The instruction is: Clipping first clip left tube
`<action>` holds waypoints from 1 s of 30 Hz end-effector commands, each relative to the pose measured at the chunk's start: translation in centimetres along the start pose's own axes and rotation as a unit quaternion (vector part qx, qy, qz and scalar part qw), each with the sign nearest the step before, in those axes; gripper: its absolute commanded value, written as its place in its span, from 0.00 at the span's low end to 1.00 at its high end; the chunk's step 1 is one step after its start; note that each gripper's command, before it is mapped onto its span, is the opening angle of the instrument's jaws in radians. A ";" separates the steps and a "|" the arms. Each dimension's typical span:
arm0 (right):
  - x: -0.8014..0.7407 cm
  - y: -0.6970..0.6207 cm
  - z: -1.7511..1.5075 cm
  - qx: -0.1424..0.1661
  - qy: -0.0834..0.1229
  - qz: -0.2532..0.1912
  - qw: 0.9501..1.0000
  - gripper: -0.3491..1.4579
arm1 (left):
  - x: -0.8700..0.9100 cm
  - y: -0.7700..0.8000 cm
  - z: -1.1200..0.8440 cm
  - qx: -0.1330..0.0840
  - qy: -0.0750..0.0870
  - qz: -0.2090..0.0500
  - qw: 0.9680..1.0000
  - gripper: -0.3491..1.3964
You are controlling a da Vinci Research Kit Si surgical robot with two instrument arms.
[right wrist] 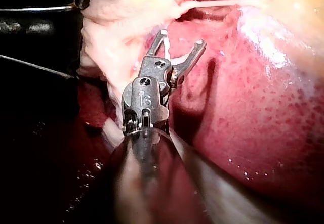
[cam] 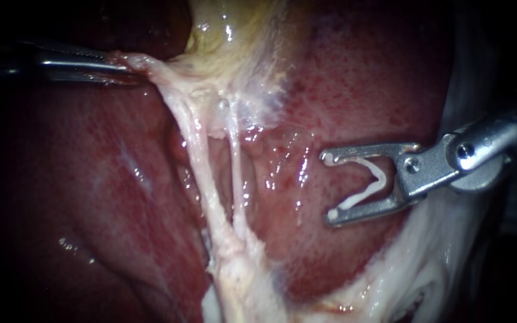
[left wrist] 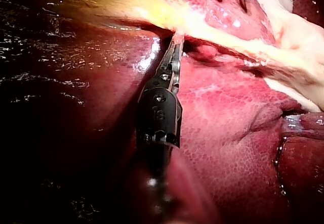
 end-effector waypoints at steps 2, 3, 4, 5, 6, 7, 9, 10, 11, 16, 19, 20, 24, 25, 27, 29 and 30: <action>0.03 -0.03 0.09 0.004 0.001 0.010 1.000 0.47 | -0.02 0.01 0.03 0.003 0.000 -0.001 1.000 0.00; 0.04 -0.05 0.13 0.007 0.002 0.015 1.000 0.47 | -0.03 0.01 0.04 0.005 0.000 -0.001 1.000 0.00; 0.05 -0.07 0.20 0.010 0.004 0.023 1.000 0.47 | -0.03 0.01 0.05 0.006 0.000 -0.001 1.000 0.00; 0.06 -0.10 0.26 0.013 0.008 0.030 0.999 0.47 | -0.03 0.01 0.05 0.006 0.000 -0.001 1.000 0.00; 0.07 -0.12 0.32 0.016 0.012 0.038 0.999 0.47 | -0.03 0.01 0.05 0.006 0.000 -0.001 1.000 0.00; 0.08 -0.15 0.40 0.019 0.017 0.045 0.999 0.47 | -0.03 0.01 0.06 0.006 0.000 -0.001 1.000 0.00; 0.09 -0.19 0.54 0.025 0.023 0.060 0.998 0.47 | -0.03 0.01 0.06 0.007 0.000 -0.001 1.000 0.00; 0.10 -0.21 0.61 0.027 0.026 0.066 0.997 0.47 | -0.04 0.01 0.06 0.006 0.000 -0.001 1.000 0.00; 0.11 -0.23 0.69 0.030 0.028 0.074 0.996 0.47 | -0.04 0.02 0.06 0.006 0.000 -0.001 1.000 0.00; 0.11 -0.26 0.98 0.037 0.038 0.108 0.993 0.47 | -0.04 0.02 0.07 0.007 0.000 -0.001 1.000 0.00; 0.09 -0.25 1.10 0.041 0.039 0.120 0.991 0.47 | -0.04 0.02 0.07 0.006 0.000 -0.002 1.000 0.00; 0.08 -0.24 1.14 0.043 0.039 0.125 0.990 0.47 | -0.04 0.02 0.08 0.006 0.000 -0.002 1.000 0.00; 0.00 -0.23 1.24 0.045 0.038 0.132 0.989 0.47 | -0.04 0.03 0.09 0.005 0.000 -0.002 1.000 0.00; -0.02 -0.22 1.26 0.045 0.038 0.135 0.989 0.47 | -0.04 0.03 0.09 0.005 0.000 -0.002 1.000 0.00; -0.07 -0.20 1.30 0.045 0.037 0.137 0.989 0.47 | -0.04 0.03 0.09 0.005 0.000 -0.002 1.000 0.00; -0.11 -0.18 1.33 0.048 0.037 0.142 0.988 0.47 | -0.04 0.03 0.09 0.005 0.000 -0.002 1.000 0.00; -0.13 -0.18 1.34 0.048 0.037 0.141 0.988 0.47 | -0.04 0.03 0.09 0.005 0.000 -0.002 1.000 0.00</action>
